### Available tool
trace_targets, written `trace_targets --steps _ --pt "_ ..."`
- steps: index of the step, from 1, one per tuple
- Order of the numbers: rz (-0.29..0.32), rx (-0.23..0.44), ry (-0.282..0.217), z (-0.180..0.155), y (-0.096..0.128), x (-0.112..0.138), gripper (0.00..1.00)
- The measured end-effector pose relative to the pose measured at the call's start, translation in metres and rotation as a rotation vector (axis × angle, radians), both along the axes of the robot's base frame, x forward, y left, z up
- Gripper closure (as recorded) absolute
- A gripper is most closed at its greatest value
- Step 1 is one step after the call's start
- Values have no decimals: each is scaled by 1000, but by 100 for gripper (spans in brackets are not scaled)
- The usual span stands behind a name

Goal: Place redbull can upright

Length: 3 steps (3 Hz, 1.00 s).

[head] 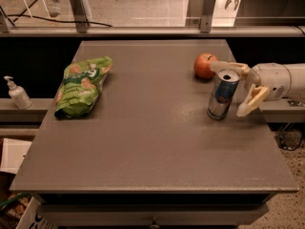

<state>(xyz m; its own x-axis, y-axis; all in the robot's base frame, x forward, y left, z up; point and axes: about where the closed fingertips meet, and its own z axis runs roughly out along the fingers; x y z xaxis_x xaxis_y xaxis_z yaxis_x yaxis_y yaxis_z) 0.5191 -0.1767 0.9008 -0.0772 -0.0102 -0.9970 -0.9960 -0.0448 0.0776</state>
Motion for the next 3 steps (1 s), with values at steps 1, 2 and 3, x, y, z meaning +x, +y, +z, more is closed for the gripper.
trace_targets --steps 1,2,3 --pt "33 4 -21 -1 6 2 0" --pt "60 -11 -64 -3 -1 0 0" --pt "27 -51 -135 8 -37 -4 0"
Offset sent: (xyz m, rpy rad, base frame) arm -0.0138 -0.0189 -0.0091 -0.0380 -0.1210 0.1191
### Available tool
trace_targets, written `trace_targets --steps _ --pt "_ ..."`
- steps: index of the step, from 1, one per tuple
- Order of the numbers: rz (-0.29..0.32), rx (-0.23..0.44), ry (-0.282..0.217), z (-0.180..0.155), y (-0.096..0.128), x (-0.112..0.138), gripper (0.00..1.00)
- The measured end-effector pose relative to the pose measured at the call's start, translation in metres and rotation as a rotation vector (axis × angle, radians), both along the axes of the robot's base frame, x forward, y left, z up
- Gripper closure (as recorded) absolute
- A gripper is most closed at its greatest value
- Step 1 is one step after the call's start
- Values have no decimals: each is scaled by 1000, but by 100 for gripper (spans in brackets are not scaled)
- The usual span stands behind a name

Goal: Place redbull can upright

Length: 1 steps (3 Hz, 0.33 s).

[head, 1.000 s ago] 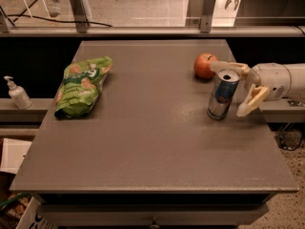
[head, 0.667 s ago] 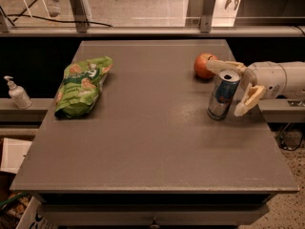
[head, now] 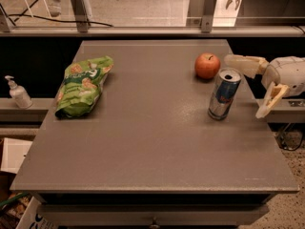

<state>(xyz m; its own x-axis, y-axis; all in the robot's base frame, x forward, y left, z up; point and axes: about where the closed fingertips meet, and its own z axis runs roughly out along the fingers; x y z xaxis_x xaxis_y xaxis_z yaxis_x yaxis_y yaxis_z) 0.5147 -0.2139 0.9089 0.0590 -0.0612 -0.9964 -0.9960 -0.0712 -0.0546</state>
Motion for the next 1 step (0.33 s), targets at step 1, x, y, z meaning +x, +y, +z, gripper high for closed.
trace_targets --steps 1 --pt "0 0 0 0 0 0 0"
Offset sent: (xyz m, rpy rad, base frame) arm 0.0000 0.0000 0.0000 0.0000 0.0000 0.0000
